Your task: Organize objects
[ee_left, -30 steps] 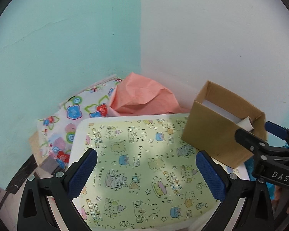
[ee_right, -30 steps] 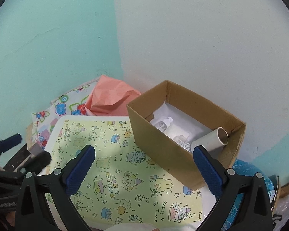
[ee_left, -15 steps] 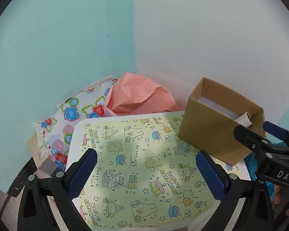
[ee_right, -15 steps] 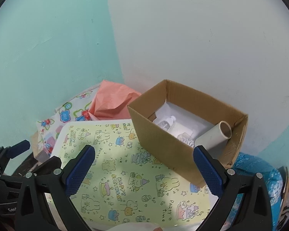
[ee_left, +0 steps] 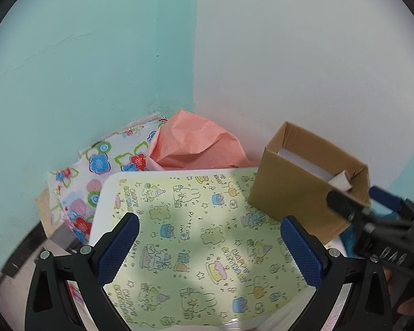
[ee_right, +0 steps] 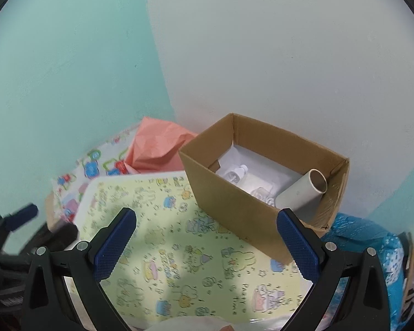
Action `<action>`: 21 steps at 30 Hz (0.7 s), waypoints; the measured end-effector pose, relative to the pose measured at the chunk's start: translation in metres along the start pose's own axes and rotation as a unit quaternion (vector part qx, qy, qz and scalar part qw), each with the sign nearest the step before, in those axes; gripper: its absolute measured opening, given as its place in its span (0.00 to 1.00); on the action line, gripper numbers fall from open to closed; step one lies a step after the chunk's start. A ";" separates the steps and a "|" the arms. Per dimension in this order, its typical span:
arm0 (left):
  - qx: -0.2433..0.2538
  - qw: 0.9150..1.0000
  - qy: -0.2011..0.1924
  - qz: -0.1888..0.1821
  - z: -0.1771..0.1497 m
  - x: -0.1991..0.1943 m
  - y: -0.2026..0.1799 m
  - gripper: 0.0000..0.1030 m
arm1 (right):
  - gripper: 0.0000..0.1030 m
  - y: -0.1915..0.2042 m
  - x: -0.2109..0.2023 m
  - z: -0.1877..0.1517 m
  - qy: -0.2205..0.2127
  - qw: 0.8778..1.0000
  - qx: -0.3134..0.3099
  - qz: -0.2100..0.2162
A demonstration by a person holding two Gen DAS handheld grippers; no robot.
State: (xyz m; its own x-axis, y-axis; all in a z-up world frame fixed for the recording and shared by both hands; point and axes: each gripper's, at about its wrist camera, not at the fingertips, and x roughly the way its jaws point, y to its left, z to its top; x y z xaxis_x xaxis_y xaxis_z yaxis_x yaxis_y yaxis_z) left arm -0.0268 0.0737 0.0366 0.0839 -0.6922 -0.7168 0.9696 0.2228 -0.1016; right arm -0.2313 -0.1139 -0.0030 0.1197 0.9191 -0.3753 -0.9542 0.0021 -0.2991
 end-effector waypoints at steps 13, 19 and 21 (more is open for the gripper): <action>-0.025 1.000 0.009 -0.002 -0.002 0.001 0.011 1.00 | 1.00 0.009 -0.006 -0.001 -0.016 1.000 -0.016 -0.006; -0.025 1.000 0.008 -0.001 -0.002 0.001 0.011 1.00 | 1.00 0.009 -0.007 -0.001 -0.017 1.000 -0.017 -0.006; -0.024 1.000 0.008 0.002 -0.002 0.000 0.010 1.00 | 1.00 0.009 -0.006 -0.001 -0.017 1.000 -0.017 -0.005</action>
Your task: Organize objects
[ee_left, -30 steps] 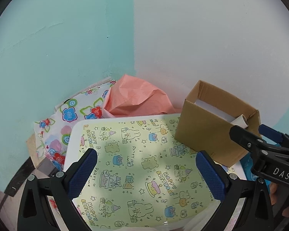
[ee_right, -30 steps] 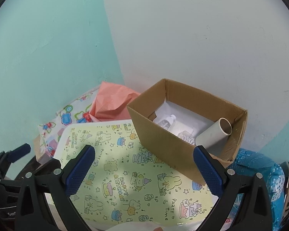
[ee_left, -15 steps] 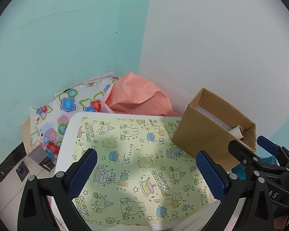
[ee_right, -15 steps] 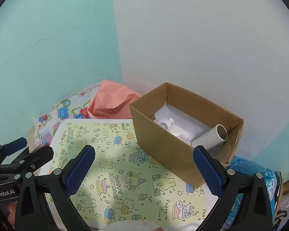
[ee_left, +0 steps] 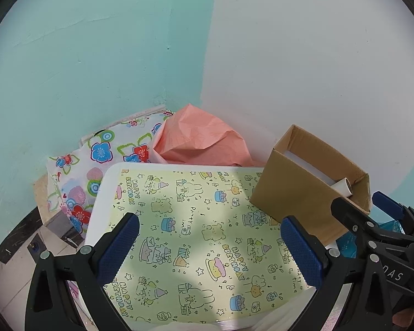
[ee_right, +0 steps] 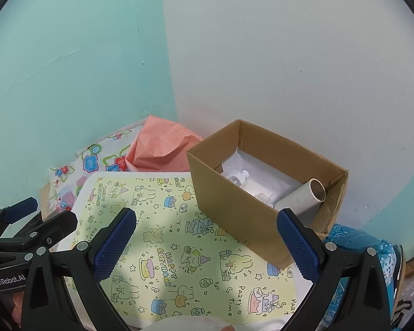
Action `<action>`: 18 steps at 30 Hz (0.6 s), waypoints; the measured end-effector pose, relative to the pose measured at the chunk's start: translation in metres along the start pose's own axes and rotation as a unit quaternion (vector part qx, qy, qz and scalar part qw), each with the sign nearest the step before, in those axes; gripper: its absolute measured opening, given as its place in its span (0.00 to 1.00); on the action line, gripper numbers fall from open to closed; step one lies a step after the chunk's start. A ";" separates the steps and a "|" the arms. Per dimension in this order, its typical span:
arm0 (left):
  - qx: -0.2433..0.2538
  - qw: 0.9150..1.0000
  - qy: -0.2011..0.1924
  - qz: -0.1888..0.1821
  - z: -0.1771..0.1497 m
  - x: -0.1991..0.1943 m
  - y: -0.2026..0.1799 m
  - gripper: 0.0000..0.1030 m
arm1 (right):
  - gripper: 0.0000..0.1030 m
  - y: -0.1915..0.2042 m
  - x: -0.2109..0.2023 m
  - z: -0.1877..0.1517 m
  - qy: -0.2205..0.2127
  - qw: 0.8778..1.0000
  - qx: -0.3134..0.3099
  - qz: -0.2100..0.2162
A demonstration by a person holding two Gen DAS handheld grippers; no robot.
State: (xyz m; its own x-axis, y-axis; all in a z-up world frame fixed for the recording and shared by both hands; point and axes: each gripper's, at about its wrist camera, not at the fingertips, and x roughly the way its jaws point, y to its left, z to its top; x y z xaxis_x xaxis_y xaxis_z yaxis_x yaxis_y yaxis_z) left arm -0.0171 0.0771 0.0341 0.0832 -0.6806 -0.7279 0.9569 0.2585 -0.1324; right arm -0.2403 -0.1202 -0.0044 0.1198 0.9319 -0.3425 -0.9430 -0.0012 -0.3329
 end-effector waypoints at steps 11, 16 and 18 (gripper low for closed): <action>0.007 1.000 0.003 0.012 -0.001 0.001 -0.004 1.00 | 1.00 0.000 -0.001 -0.002 0.002 1.000 -0.001 -0.001; 0.009 1.000 0.004 0.014 -0.001 0.001 -0.004 1.00 | 1.00 0.000 -0.002 -0.003 0.003 1.000 0.001 0.001; 0.010 1.000 0.005 0.017 -0.001 0.002 -0.004 1.00 | 1.00 0.000 -0.003 -0.003 0.003 1.000 0.001 0.001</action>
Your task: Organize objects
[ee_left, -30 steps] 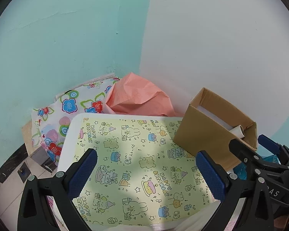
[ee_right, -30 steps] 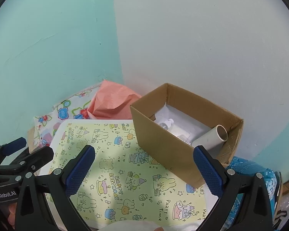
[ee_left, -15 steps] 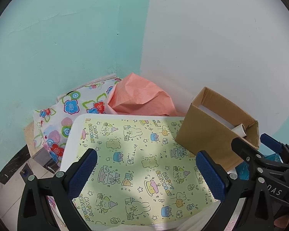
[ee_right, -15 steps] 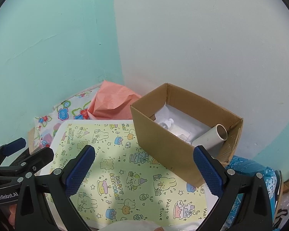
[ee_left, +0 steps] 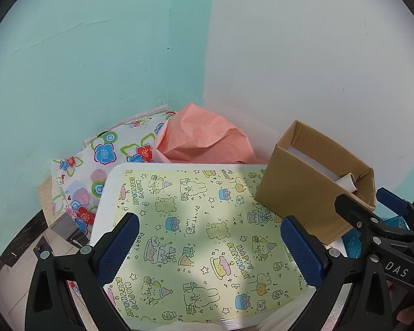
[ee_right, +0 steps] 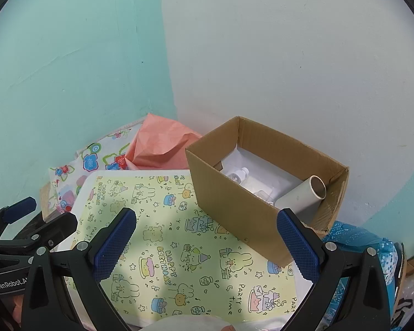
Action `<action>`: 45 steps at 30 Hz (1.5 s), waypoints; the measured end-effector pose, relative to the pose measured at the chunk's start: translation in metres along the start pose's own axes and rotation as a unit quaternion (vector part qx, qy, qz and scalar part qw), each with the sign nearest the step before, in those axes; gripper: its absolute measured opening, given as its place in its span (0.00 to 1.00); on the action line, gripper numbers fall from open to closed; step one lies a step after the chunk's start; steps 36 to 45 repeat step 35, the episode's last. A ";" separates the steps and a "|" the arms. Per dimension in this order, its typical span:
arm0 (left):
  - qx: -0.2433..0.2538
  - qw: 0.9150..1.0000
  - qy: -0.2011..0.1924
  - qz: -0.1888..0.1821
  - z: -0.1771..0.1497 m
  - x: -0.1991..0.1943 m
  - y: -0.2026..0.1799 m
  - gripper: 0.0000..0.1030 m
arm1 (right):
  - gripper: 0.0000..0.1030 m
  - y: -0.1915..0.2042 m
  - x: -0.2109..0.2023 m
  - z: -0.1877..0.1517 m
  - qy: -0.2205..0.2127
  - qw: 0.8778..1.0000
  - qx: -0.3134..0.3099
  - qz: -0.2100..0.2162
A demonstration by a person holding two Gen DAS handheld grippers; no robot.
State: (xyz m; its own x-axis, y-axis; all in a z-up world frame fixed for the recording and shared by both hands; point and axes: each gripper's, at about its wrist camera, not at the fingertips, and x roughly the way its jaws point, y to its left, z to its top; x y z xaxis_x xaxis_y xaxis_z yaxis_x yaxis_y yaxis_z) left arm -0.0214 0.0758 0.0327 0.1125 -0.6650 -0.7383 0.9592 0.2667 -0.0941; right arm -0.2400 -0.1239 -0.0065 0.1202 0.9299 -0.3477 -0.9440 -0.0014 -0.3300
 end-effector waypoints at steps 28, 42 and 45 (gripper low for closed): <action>0.010 1.000 0.006 0.016 -0.001 0.002 -0.002 1.00 | 1.00 0.004 -0.001 -0.002 0.005 1.000 0.002 -0.006; 0.011 1.000 0.005 0.019 -0.002 0.000 -0.001 1.00 | 1.00 0.005 -0.001 -0.002 0.006 1.000 0.004 -0.005; 0.011 1.000 0.005 0.019 -0.002 0.000 -0.001 1.00 | 1.00 0.005 -0.001 -0.002 0.006 1.000 0.004 -0.005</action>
